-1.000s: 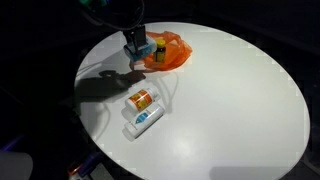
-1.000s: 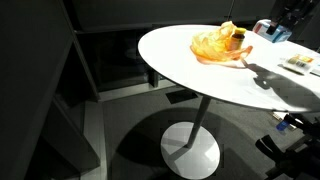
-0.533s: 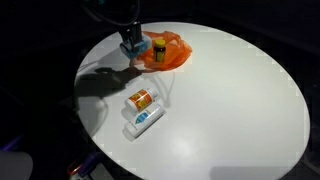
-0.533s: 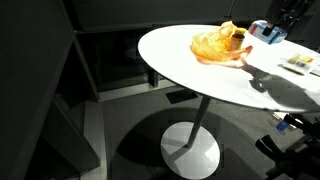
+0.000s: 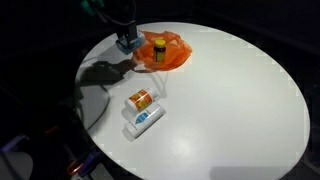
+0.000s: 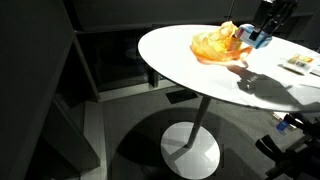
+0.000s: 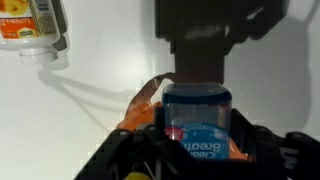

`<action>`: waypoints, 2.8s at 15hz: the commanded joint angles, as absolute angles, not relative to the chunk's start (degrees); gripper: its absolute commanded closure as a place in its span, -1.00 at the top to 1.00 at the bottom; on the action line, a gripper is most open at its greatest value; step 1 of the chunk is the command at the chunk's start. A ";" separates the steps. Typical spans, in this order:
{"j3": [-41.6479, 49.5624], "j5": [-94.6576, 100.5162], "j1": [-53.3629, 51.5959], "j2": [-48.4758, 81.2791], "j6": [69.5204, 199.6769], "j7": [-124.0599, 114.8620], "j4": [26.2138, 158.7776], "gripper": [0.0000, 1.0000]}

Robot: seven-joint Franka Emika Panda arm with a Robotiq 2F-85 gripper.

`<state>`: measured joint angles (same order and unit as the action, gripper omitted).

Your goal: Put the blue box in the plastic

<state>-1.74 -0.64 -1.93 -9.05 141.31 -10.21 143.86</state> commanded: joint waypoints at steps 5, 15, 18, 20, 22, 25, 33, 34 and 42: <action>-1.51 -5.59 -2.01 0.44 142.14 -4.57 136.62 -0.20; -1.10 -6.38 -0.97 8.62 139.14 -4.58 127.39 -0.20; -0.43 -5.71 -0.72 10.05 138.78 -5.37 125.37 -0.20; -0.11 -5.33 -0.77 10.44 138.44 -5.64 124.88 0.80; -0.11 -5.50 -0.81 9.82 137.76 -5.33 125.22 0.95; -0.36 -6.32 -0.65 7.80 135.24 -4.26 126.05 1.00; 1.21 -0.58 -0.32 -0.83 124.98 -8.20 127.93 1.00; 1.36 0.43 -0.09 -2.03 123.70 -8.72 128.01 1.00; 1.24 2.49 1.47 -9.96 113.32 -10.59 127.09 1.00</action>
